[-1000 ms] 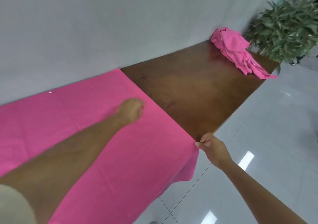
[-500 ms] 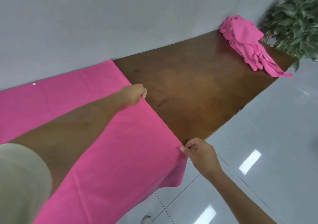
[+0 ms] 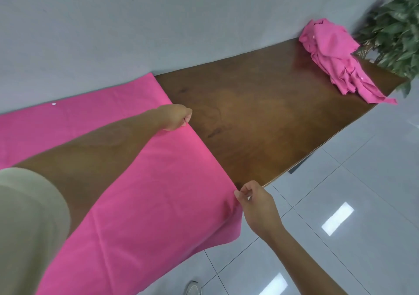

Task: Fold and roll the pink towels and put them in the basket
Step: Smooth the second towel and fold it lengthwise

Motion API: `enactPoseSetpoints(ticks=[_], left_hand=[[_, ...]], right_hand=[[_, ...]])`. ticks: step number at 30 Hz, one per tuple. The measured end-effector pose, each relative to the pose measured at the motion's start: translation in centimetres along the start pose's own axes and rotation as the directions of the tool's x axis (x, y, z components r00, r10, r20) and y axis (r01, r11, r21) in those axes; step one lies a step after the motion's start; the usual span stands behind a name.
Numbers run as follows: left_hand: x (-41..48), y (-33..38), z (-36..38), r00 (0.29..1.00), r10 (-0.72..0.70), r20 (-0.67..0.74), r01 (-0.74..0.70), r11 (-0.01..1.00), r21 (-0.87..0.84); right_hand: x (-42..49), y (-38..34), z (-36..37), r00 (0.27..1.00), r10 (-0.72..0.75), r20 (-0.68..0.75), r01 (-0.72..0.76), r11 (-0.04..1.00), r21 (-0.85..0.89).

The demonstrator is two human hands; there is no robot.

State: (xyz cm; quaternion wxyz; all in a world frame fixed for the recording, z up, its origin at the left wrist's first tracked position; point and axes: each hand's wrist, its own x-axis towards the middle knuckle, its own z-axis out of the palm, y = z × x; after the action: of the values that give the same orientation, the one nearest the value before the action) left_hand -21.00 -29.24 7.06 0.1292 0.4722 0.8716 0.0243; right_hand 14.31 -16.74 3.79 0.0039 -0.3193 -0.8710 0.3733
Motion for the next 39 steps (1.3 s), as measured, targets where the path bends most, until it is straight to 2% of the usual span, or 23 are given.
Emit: enactPoseSetpoints(ticks=[3,7,13,18,31,39], left_hand=[[-1.1,-0.6,-0.4,1.0,-0.018,0.007,0.018,1.0,0.0],[-2.7,-1.2,-1.0,0.999,-0.048,-0.008,0.048,0.999,-0.011],[-5.7,-1.6,-2.4,0.996,-0.055,-0.065,0.055,0.998,-0.009],[-9.1,-2.4,-3.4,0.994,-0.058,-0.09,0.058,0.998,-0.006],[-21.8,-6.0,-4.7,0.98,-0.117,-0.162,0.111,0.993,-0.045],[-31.3,-8.4,-4.8,0.971,-0.083,-0.225,0.089,0.996,0.015]], right_hand=[[-0.7,-0.3,-0.2,0.998,-0.022,0.057,0.022,1.0,0.014],[-1.7,-0.1,0.0,0.992,-0.075,0.099,0.081,0.995,-0.058],[-3.5,0.3,1.0,0.984,-0.174,0.04,0.177,0.981,-0.084],[-6.3,-1.6,2.2,0.97,-0.227,0.092,0.233,0.971,-0.058],[-16.6,-6.9,8.7,0.947,-0.32,0.031,0.32,0.947,-0.008],[-23.5,-10.1,13.8,0.941,-0.34,-0.002,0.339,0.938,0.073]])
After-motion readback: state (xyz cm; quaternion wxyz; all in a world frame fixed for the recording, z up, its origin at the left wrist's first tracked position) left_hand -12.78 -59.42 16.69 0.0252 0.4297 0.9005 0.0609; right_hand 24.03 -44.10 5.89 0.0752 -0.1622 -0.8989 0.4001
